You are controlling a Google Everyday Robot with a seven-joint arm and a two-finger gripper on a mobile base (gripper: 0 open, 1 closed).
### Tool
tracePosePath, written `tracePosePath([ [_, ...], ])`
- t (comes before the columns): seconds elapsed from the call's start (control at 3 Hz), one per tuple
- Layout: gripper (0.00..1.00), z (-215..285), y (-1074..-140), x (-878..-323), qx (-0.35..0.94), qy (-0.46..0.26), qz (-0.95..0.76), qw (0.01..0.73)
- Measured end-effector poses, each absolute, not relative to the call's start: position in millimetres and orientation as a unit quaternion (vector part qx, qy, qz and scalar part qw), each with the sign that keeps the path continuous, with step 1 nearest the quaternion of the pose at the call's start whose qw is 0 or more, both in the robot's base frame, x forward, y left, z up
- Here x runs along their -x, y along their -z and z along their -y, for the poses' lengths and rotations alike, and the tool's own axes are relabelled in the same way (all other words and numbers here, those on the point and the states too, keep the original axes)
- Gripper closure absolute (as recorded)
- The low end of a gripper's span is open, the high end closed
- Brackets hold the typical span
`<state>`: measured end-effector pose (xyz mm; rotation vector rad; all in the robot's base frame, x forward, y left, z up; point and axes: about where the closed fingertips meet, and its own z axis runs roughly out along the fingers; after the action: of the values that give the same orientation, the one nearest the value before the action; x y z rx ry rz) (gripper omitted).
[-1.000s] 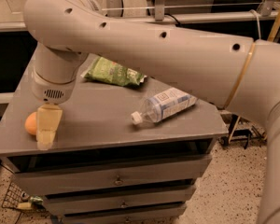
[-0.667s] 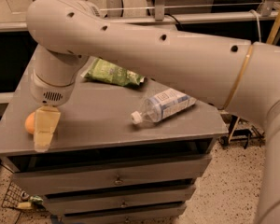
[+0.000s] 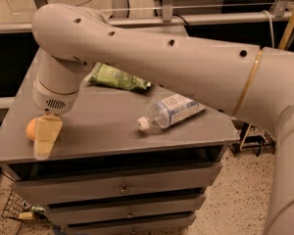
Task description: Pick orange
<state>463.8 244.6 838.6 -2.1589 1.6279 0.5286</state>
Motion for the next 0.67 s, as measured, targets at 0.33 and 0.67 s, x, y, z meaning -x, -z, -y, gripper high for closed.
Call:
tracePosePath([
  [0.33, 0.36, -242.4, -835.9, -465.5, 0.766, -0.190, -0.583, 0.193],
  [0.67, 0.59, -236.6, -835.3, -469.9, 0.759, -0.195, -0.588, 0.199],
])
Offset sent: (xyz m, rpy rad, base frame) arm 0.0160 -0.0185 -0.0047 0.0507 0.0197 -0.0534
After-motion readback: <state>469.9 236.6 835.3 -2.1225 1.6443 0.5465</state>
